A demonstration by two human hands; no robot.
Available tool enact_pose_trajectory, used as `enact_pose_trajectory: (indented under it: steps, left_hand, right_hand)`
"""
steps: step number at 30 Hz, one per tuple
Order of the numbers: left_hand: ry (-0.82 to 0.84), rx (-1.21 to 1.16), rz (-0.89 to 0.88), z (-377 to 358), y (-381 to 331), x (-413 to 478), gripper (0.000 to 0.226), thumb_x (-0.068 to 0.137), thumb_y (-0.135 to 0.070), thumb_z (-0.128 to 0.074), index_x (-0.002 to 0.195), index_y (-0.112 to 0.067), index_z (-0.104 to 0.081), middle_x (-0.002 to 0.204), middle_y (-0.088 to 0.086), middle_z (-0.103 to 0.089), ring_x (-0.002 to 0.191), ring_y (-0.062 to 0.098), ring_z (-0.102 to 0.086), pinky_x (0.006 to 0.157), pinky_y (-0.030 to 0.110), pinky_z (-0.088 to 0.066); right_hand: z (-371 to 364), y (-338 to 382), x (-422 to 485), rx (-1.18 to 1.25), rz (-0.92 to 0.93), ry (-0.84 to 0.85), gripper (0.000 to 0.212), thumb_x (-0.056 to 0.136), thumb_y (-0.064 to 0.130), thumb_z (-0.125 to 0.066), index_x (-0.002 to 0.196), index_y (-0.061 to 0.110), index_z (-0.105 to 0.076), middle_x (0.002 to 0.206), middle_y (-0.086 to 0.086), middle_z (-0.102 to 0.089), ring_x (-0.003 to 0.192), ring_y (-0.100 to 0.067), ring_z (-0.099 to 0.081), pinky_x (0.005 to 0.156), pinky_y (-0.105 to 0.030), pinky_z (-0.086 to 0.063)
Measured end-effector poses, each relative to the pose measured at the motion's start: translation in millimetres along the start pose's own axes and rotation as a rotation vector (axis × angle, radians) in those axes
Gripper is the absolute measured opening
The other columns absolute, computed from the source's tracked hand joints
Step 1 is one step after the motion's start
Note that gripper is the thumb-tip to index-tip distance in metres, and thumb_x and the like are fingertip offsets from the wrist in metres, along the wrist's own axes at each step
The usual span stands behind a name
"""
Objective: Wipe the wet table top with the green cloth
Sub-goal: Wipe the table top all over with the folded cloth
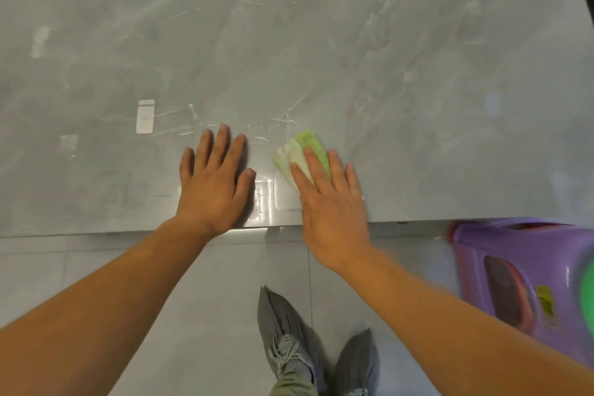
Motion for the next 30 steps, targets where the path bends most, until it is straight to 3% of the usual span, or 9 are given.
enact_pose_trajectory:
  steps: [5, 10, 13, 15, 17, 23, 28, 30]
  left_hand:
    - [-0.046, -0.038, 0.022, 11, 12, 11, 0.059, 0.099, -0.047, -0.023, 0.155, -0.028, -0.018, 0.167, 0.002, -0.011, 0.153, 0.024, -0.006, 0.114, 0.049, -0.015]
    - [-0.018, -0.026, 0.008, 20, 26, 36, 0.063, 0.097, -0.054, -0.019, 0.155, -0.032, -0.017, 0.167, 0.002, -0.004, 0.153, 0.026, 0.003, 0.118, 0.051, -0.003]
    - [0.034, -0.024, 0.012, 21, 31, 48, 0.065, 0.097, -0.056, -0.015, 0.157, -0.033, -0.009, 0.168, 0.001, 0.005, 0.152, 0.027, 0.014, 0.119, 0.056, 0.009]
    - [0.056, -0.004, 0.007, 23, 33, 55, 0.066, 0.097, -0.056, -0.016, 0.158, -0.034, -0.003, 0.167, 0.001, 0.009, 0.151, 0.029, 0.018, 0.118, 0.060, 0.011]
    - [0.054, 0.012, -0.018, 25, 34, 66, 0.067, 0.097, -0.058, -0.019, 0.157, -0.035, -0.001, 0.167, 0.001, 0.012, 0.151, 0.030, 0.019, 0.116, 0.064, 0.012]
    - [0.030, 0.040, -0.081, 35, 39, 107, 0.073, 0.094, -0.065, -0.021, 0.157, -0.037, 0.003, 0.167, 0.002, 0.014, 0.150, 0.034, 0.021, 0.114, 0.067, 0.013]
    - [0.070, 0.052, -0.074, 39, 41, 132, 0.077, 0.089, -0.072, -0.019, 0.156, -0.039, 0.001, 0.167, 0.001, 0.013, 0.150, 0.034, 0.019, 0.111, 0.073, 0.008]
    - [0.074, 0.047, -0.064, 39, 40, 134, 0.079, 0.087, -0.074, -0.021, 0.155, -0.039, -0.003, 0.167, 0.001, 0.010, 0.151, 0.034, 0.017, 0.111, 0.073, 0.007]
  right_hand:
    - [4, -11, 13, -0.053, 0.223, 0.066, 0.063, 0.096, 0.017, -0.049, 0.154, 0.029, -0.029, 0.166, 0.002, -0.015, 0.153, -0.034, -0.008, 0.122, -0.057, -0.011]
    - [15, -16, 78, -0.054, -0.065, 0.001, 0.062, 0.098, 0.016, -0.042, 0.155, 0.030, -0.023, 0.167, 0.001, -0.009, 0.153, -0.035, -0.006, 0.123, -0.055, -0.007]
    - [-2, 15, 37, -0.088, 0.131, 0.009, 0.067, 0.092, 0.013, -0.048, 0.155, 0.026, -0.026, 0.167, -0.004, -0.012, 0.152, -0.039, -0.010, 0.121, -0.059, -0.013]
    - [-5, 19, 14, -0.094, 0.303, 0.057, 0.064, 0.094, 0.017, -0.048, 0.154, 0.028, -0.028, 0.166, -0.001, -0.016, 0.152, -0.035, -0.013, 0.121, -0.059, -0.016]
    - [1, 0, 38, -0.108, 0.359, 0.084, 0.060, 0.096, 0.019, -0.046, 0.153, 0.030, -0.030, 0.165, 0.001, -0.019, 0.152, -0.033, -0.016, 0.121, -0.058, -0.015]
    - [23, -26, 149, -0.043, -0.059, -0.045, 0.057, 0.097, 0.016, -0.042, 0.152, 0.029, -0.034, 0.165, 0.001, -0.022, 0.151, -0.035, -0.018, 0.122, -0.056, -0.012]
    - [17, -24, 108, -0.044, 0.110, 0.059, 0.057, 0.096, 0.021, -0.033, 0.152, 0.031, -0.032, 0.165, 0.004, -0.019, 0.152, -0.031, -0.015, 0.122, -0.054, -0.010]
    - [29, -44, 132, -0.039, 0.106, 0.072, 0.057, 0.095, 0.022, -0.032, 0.151, 0.031, -0.035, 0.164, 0.004, -0.023, 0.151, -0.032, -0.019, 0.121, -0.055, -0.012]
Point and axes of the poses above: each hand's wrist, its own x-axis towards the middle knuckle, its own z-axis out of the back of the hand, y = z × x, the point moved 2 cm from there along x, towards the middle knuckle
